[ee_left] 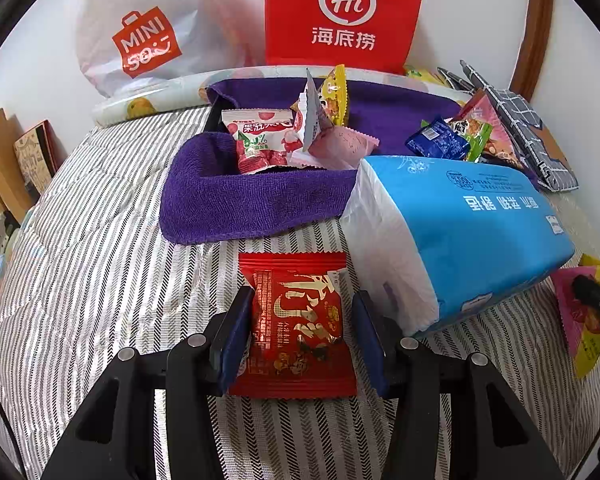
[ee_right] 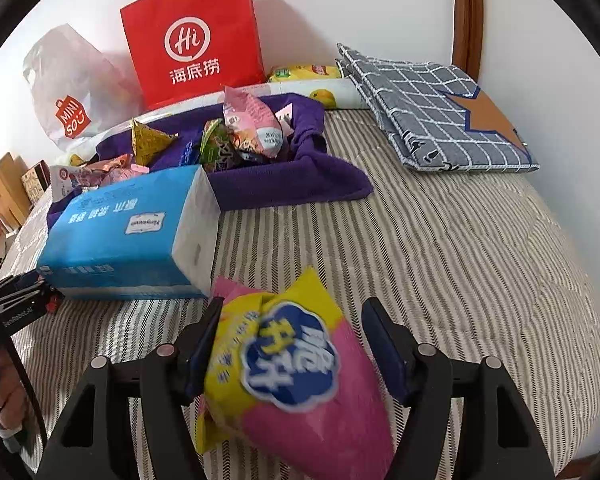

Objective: Organize snacks
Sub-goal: 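Carry the red candy packet and pink-yellow chip bag over the purple towel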

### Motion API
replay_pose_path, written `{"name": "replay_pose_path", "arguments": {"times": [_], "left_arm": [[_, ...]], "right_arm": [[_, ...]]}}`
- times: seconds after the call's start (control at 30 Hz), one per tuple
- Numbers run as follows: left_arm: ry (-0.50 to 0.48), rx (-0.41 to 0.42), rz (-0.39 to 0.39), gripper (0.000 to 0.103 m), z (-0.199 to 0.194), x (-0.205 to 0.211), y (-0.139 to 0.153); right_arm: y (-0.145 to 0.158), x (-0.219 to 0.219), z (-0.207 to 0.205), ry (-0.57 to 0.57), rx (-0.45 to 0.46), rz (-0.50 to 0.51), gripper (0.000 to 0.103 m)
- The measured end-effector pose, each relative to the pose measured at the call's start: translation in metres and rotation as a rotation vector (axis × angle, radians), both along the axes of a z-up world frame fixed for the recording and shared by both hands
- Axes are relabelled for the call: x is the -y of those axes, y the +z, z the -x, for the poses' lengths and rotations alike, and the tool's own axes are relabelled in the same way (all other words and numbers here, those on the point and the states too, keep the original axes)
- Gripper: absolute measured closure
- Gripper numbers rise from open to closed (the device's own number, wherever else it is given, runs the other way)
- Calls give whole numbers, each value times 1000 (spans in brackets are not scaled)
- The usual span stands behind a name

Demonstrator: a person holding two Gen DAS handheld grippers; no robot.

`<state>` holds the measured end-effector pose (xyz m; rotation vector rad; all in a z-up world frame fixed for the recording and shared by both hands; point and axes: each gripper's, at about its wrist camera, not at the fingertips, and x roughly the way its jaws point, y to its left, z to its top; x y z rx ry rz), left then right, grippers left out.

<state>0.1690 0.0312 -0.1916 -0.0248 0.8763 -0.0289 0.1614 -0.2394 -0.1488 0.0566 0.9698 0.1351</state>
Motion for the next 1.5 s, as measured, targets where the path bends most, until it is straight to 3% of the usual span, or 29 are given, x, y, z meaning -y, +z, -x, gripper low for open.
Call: {"name": "replay_pose_path", "arguments": {"times": [0.23,0.33,0.63,0.83,1.17,1.5], "left_arm": [[0,-3,0,55,0,0,0],[0,-3,0,55,1,1,0],[2,0,-1,62,8,-8,2],[5,-8,59,63,19,-21,11],[-10,32,93,63,43,-25,38],[-58,54,209,63,63,-20,70]], "right_arm": [[-14,-3,1,32,-71,-11,35],[-14,-3,2,34,-59,-41,47],[-3,-2,13,34,-1,-28,50],[10,1,15,18,38,-59,50],[31,-10,18,11,94,-61,50],[58,-19,31,13,155,-80,50]]}}
